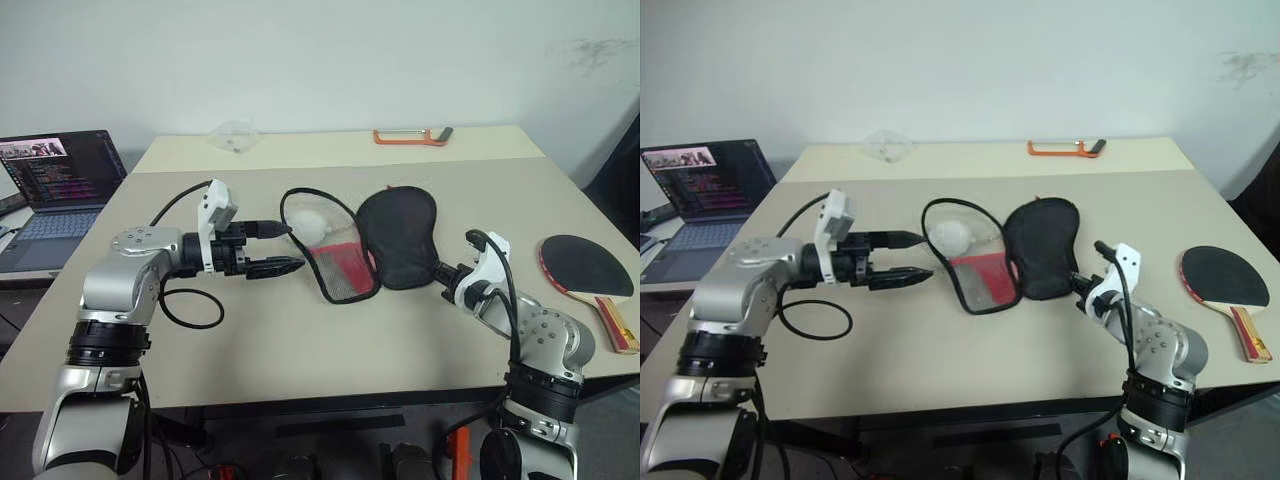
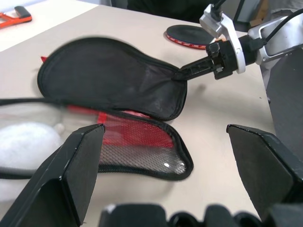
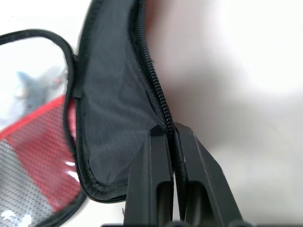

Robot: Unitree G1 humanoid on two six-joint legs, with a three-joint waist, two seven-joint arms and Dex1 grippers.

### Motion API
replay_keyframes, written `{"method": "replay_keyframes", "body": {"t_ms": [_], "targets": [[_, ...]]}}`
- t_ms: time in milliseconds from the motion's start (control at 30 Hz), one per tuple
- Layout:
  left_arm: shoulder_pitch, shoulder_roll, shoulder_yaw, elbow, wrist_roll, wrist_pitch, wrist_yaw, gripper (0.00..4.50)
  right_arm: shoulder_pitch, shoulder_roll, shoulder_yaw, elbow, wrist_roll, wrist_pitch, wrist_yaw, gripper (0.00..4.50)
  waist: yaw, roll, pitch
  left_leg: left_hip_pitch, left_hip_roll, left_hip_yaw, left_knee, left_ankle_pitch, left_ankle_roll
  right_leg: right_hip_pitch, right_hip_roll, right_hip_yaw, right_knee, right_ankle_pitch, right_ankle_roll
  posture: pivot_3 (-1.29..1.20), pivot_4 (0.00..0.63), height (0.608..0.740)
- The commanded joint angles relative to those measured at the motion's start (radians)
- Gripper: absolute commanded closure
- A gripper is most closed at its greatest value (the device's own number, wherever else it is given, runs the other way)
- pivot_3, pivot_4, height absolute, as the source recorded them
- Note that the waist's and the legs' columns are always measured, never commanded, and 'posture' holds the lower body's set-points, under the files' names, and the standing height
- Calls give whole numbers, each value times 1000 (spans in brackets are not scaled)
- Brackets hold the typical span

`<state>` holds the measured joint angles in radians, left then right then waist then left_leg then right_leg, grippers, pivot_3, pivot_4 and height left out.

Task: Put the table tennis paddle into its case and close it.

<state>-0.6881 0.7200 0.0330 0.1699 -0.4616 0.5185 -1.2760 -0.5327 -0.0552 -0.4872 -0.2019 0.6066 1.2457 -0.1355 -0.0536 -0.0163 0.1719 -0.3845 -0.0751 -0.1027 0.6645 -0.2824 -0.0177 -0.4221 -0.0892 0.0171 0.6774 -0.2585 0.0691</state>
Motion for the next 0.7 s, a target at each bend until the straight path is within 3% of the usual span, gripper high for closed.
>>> {"method": "replay_keyframes", "body": {"t_ms": [33,233,267,400,600,700], "targets": [[-29,4,6,2,0,-23,-7,0,-7,-1,17,-68,14,0,2,4453,0,0,0,0,0,0,0,0,0,0,0,0,0,0,0,0,150,740],[-28,2,5,5,2,-28,-8,0,-18,-31,77,-36,-7,0,33,4453,-2,0,0,0,0,0,0,0,0,0,0,0,0,0,0,0,150,740],[-26,2,6,4,1,-27,-7,0,-30,-36,71,-21,-9,-2,30,4243,-2,0,0,0,0,0,0,0,0,0,0,0,0,0,0,0,150,740],[-15,0,8,-8,-3,-24,-3,0,-55,-79,77,26,-36,-8,33,3152,-2,0,0,0,0,0,0,0,0,0,0,0,0,0,0,0,150,740],[0,-5,13,-24,-10,-18,5,0,-44,-157,107,40,-78,-17,63,1082,-2,0,0,0,0,1,0,0,0,0,0,0,0,0,0,0,150,740],[6,-10,14,-31,-13,-15,10,0,-18,-240,181,22,-127,-66,119,79,-1,0,0,0,0,1,0,0,0,0,0,0,-1,0,0,0,150,740]]}}
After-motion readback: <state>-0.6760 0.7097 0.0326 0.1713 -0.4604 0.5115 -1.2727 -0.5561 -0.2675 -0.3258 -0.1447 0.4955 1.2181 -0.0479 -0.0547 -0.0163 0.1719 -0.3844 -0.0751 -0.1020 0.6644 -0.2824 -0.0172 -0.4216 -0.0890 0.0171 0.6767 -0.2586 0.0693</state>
